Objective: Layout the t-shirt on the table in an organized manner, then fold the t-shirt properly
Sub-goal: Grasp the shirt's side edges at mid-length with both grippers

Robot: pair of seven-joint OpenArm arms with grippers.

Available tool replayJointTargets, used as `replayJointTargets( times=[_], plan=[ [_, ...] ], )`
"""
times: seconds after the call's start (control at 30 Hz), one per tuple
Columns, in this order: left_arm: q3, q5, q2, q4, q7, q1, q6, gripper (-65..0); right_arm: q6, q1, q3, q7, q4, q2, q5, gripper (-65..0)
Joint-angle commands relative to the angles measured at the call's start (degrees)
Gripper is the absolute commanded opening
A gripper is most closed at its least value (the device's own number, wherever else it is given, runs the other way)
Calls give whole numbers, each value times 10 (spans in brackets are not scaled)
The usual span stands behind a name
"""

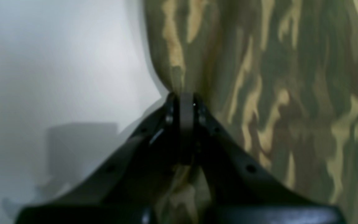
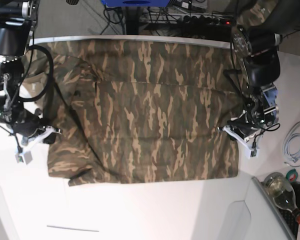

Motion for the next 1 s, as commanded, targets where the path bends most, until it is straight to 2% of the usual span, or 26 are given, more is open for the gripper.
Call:
replayJointTargets(
  times=[0.0,0.2,0.33,0.57,0.77,0.87,0.9,0.97],
  plan=[
    [-1,-5,-6,46,15,0,-3,-650,4,13,2,12,8,8,8,-648],
    [2,-5,10,283,157,76,-5,-650,4,13,1,8,8,7,8,-648],
    [3,-6,11,377,238,121,-6,-650,4,13,1,8,8,6,8,-648],
    [-3,-6,11,393,256,188,-6,-650,4,12,1,8,8,5,8,-648],
    [-3,-6,19,393,257,208,-6,-650,4,12,1,8,8,5,8,-648],
    [-3,-6,18,402,290,214,-6,-650,4,12,1,7,8,4,8,-648],
    [-3,-6,18,414,301,217,-6,-579,4,12,1,7,8,4,8,-648],
    [-5,-7,23,445,317,230,-6,-395,4,12,1,7,8,4,8,-648]
  ],
)
